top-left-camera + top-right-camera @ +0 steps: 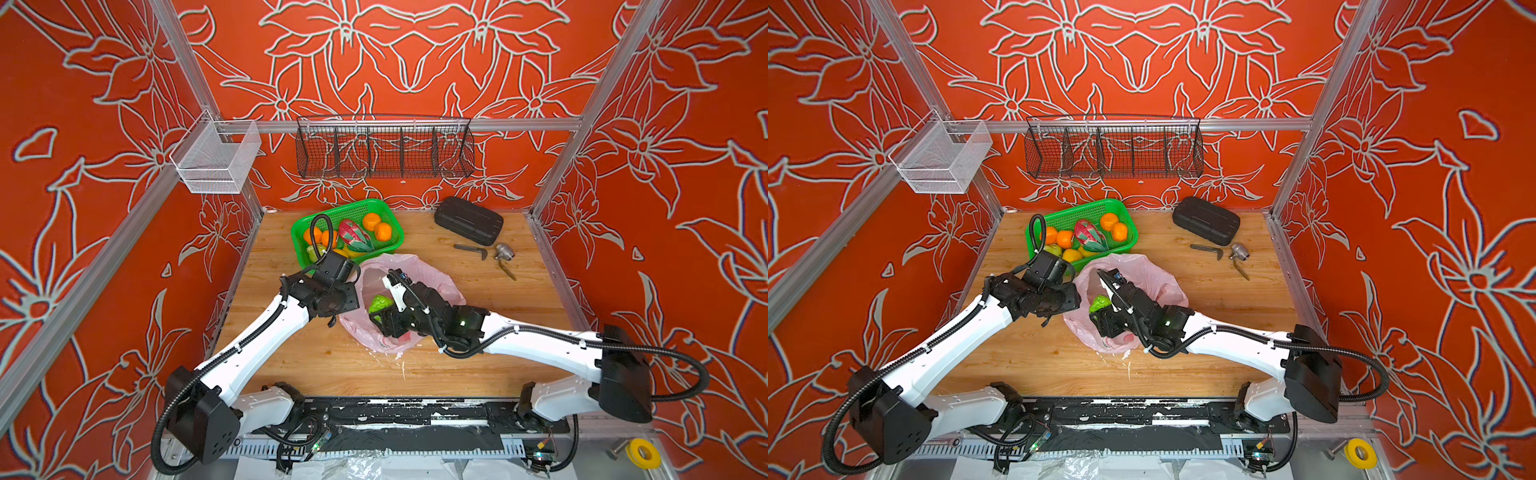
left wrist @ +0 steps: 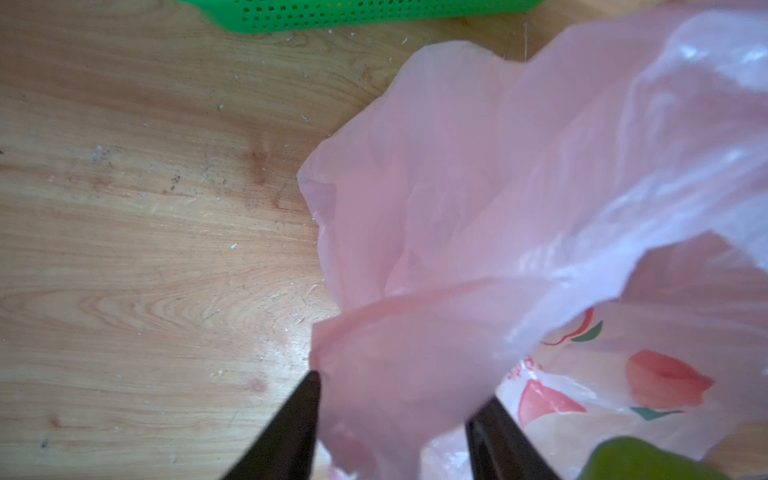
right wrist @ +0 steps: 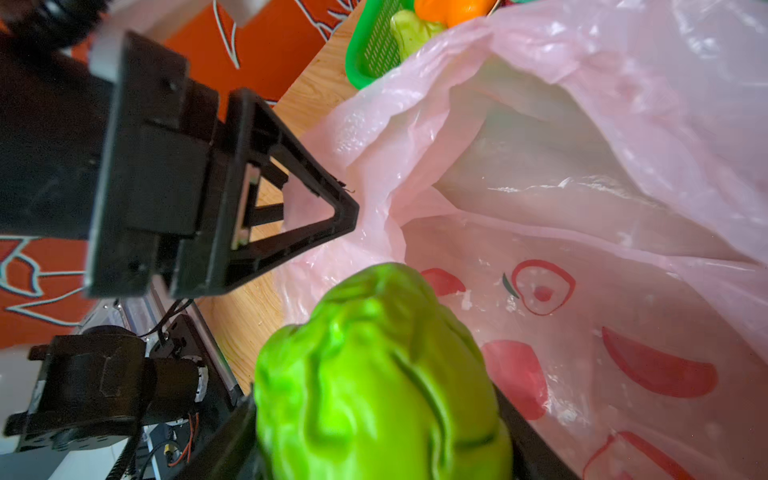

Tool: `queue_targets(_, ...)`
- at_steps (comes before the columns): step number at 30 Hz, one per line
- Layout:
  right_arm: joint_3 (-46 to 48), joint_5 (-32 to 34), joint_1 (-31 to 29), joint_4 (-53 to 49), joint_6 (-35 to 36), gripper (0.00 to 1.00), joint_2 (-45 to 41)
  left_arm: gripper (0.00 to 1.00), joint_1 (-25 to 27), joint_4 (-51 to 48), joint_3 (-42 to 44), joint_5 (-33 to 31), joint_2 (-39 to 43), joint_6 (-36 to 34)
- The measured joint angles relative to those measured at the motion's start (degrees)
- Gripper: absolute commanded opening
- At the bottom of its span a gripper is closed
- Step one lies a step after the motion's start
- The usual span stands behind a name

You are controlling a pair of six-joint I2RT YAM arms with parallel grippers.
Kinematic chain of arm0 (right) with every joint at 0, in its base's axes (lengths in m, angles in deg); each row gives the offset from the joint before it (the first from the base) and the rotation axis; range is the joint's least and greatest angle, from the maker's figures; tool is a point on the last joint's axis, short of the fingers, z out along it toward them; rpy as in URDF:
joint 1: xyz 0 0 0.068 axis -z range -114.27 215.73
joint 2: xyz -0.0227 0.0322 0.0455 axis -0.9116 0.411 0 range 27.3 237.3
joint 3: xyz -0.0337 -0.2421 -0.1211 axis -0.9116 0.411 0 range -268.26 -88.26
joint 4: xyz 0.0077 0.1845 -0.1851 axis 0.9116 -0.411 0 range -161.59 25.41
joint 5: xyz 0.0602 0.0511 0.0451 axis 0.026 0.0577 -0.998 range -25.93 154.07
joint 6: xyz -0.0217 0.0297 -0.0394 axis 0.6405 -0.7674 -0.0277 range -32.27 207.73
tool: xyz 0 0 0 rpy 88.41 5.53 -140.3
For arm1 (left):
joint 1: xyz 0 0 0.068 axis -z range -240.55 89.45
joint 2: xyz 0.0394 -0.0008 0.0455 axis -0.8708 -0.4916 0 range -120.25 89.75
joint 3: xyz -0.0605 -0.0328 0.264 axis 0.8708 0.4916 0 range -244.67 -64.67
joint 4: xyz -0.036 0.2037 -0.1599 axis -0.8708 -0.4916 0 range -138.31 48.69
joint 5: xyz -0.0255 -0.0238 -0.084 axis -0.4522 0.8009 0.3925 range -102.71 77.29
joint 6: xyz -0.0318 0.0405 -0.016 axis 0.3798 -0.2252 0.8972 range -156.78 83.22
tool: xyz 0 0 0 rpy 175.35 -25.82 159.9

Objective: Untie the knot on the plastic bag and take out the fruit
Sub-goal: 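Lift the green chayote out of the bag toward the left gripper, then grasp the chayote with the left gripper while the right gripper releases it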

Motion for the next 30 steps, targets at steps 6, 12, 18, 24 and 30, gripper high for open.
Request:
queue_targets(6,-3.58,-2.08,4.11,-4.11,-4.02,0.55,-3.19,0.72,0.0,4.46,-0.35,0.85,8.28,-5.42)
queue_targets(12,-8.55,-12.22,15.8,-6.25,-15.93,0.55,-4.31,0.81,0.0,15.37,-1.7,9.86,14.38,-18.67)
queue_targets(18,-12.85,-22.05,22.12,-6.38,-27.39,0.54,-4.35,0.9,0.15,22.05,-6.08,21.46,11.02,-34.36)
queue_targets(24,-13.07,-30.16,25.31,-3.72,-37.44,0.54,-4.39,0.98,0.79,26.69,-9.09,29.57,6.4,-45.9)
queue_targets(30,-13.14,-34.64,25.88,-0.87,-42.03,0.54,-5.68,0.99,1.05,29.79,-15.08,35.17,0.57,-50.84)
